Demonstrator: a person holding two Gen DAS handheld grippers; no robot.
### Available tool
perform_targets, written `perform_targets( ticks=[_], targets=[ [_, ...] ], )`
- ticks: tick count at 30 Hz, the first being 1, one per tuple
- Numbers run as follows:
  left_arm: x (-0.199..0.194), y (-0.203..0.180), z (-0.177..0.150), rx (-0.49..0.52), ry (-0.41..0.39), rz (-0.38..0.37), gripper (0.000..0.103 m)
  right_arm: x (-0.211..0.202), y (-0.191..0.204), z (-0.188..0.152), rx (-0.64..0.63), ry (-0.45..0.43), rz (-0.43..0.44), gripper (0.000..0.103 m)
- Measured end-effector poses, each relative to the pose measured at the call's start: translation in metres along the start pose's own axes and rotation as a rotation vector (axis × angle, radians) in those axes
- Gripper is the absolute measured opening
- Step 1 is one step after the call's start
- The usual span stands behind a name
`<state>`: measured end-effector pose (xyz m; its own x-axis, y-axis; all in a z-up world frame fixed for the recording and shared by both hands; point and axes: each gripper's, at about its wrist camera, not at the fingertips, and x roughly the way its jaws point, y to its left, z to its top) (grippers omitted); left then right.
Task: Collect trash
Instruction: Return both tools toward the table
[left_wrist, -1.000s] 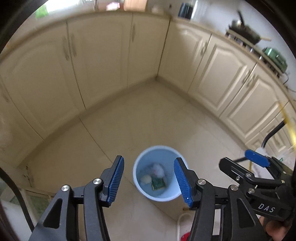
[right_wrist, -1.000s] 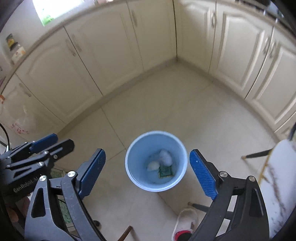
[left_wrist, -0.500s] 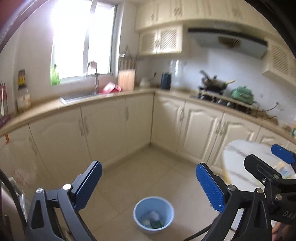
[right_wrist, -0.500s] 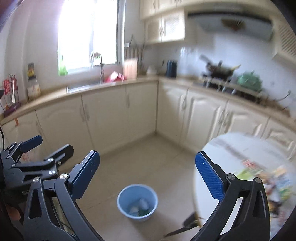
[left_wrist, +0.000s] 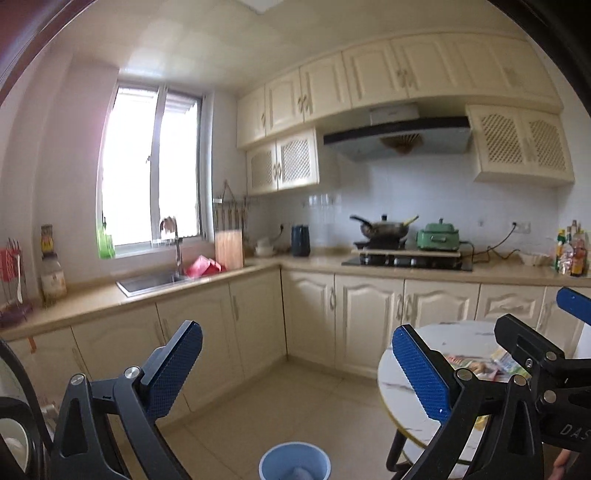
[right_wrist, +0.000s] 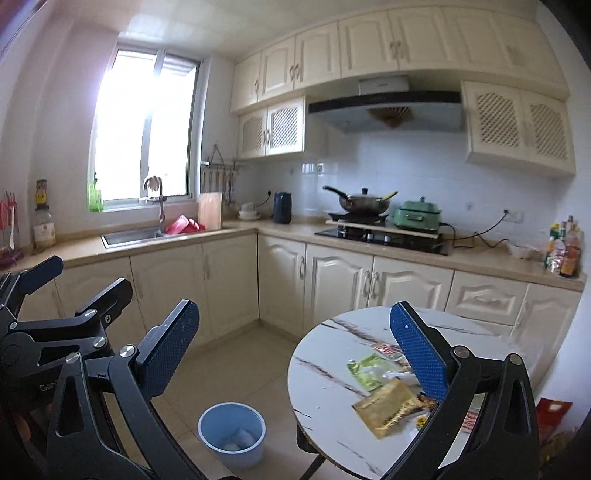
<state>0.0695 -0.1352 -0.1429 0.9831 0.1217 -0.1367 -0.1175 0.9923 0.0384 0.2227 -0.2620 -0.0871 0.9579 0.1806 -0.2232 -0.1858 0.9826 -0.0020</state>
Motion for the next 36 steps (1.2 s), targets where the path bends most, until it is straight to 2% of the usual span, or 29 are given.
perform_targets(
  ticks=[2,7,14,19,28,30,36],
  targets=[
    [-0.032,-0.013,-0.016,0.007,-0.027,-0.008,0.102,-0.016,-0.008,0.002,0.014,-0.025,-0.016,0.103],
    [-0.079,-0.028,-0.040,0.022,-0.079,-0.033,0.102,-0.052,-0.028,0.002,0.038,-0.073,-0.045,0.103],
    [-0.084,-0.027,-0.050,0.025,-0.087,-0.059,0.102,-0.073,-0.047,0.001,0.052,-0.103,-0.094,0.103],
    [-0.072,-0.027,-0.042,0.021,-0.084,-0.085,0.102,-0.077,-0.059,-0.002,0.063,-0.097,-0.120,0.103],
    [-0.023,-0.033,-0.014,0.044,-0.045,-0.165,0.102,-0.068,-0.084,-0.014,0.098,-0.071,-0.166,0.103],
    [-0.007,-0.038,-0.012,0.060,-0.007,-0.211,0.102,-0.063,-0.095,-0.019,0.112,-0.053,-0.173,0.103],
    [0.059,-0.057,-0.020,0.079,0.181,-0.324,0.102,-0.036,-0.144,-0.047,0.196,0.044,-0.230,0.103]
  ],
)
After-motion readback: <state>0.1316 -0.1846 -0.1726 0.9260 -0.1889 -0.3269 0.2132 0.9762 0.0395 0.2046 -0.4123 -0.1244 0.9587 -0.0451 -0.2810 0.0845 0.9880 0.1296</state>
